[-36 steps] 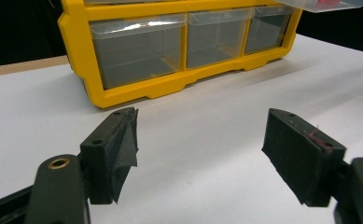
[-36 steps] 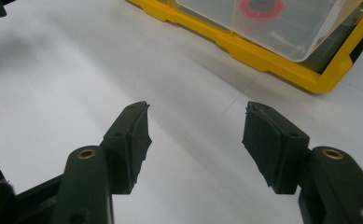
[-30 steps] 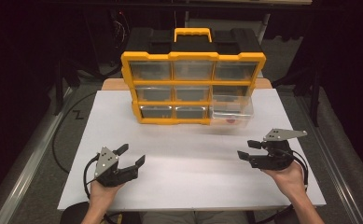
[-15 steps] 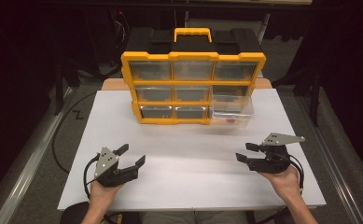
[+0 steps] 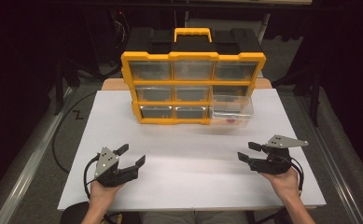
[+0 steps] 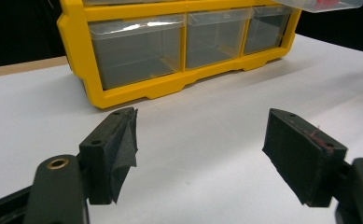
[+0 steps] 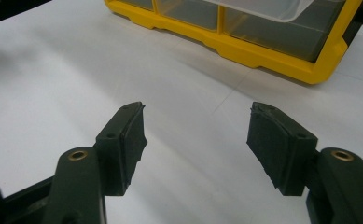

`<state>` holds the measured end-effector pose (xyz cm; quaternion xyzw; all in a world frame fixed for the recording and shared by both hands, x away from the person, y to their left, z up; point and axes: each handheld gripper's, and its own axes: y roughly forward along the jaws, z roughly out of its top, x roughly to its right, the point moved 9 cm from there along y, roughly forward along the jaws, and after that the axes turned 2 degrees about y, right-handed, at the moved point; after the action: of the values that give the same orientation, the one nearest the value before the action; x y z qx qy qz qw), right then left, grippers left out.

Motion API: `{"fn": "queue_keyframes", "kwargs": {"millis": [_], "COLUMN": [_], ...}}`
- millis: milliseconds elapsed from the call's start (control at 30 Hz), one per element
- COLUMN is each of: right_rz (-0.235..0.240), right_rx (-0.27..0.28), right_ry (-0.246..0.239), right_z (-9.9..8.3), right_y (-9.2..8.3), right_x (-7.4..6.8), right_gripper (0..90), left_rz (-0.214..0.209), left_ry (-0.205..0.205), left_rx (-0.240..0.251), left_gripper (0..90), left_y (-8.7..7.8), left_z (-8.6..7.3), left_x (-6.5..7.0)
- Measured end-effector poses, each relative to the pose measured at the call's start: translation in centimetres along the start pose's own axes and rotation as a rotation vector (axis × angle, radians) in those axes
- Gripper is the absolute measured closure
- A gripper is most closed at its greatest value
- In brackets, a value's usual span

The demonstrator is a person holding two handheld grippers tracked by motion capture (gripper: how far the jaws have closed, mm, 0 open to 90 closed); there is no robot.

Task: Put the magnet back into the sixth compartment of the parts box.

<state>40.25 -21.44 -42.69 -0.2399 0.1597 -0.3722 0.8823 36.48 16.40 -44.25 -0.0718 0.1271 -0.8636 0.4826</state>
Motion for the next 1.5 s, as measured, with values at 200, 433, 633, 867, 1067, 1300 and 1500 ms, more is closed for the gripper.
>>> {"fn": "queue_keyframes", "kwargs": {"millis": [200,433,633,867,1067,1300,1500], "right_rz": [-0.003,-0.001,0.000,0.002,0.000,-0.002,-0.012], "right_rx": [0.001,0.004,0.017,0.032,0.036,0.062,0.083], "right_ry": [0.001,-0.001,0.002,0.009,0.018,0.048,0.060], "right_z": [-0.4,-0.5,-0.6,-0.8,-1.2,-2.0,-2.2], "right_y": [0.3,0.7,0.9,1.0,1.1,1.1,0.8], "right_x": [0.2,0.2,0.1,0.3,0.3,0.7,1.1], "right_gripper": [37.4,37.4,37.7,37.3,37.2,36.2,35.1], "left_rz": [-0.001,-0.002,-0.002,-0.002,-0.003,-0.006,-0.007], "left_ry": [0.002,0.005,0.004,0.006,0.006,0.006,0.008], "left_rx": [-0.001,-0.003,-0.001,-0.004,-0.005,-0.004,-0.005], "left_gripper": [26.1,26.0,26.0,25.9,25.9,25.8,25.8], "left_y": [0.0,0.0,0.0,0.0,0.0,0.0,0.0], "left_z": [0.0,0.0,0.0,0.0,-0.1,0.0,0.0], "left_x": [0.0,0.0,0.0,0.0,0.1,0.2,0.2]}}
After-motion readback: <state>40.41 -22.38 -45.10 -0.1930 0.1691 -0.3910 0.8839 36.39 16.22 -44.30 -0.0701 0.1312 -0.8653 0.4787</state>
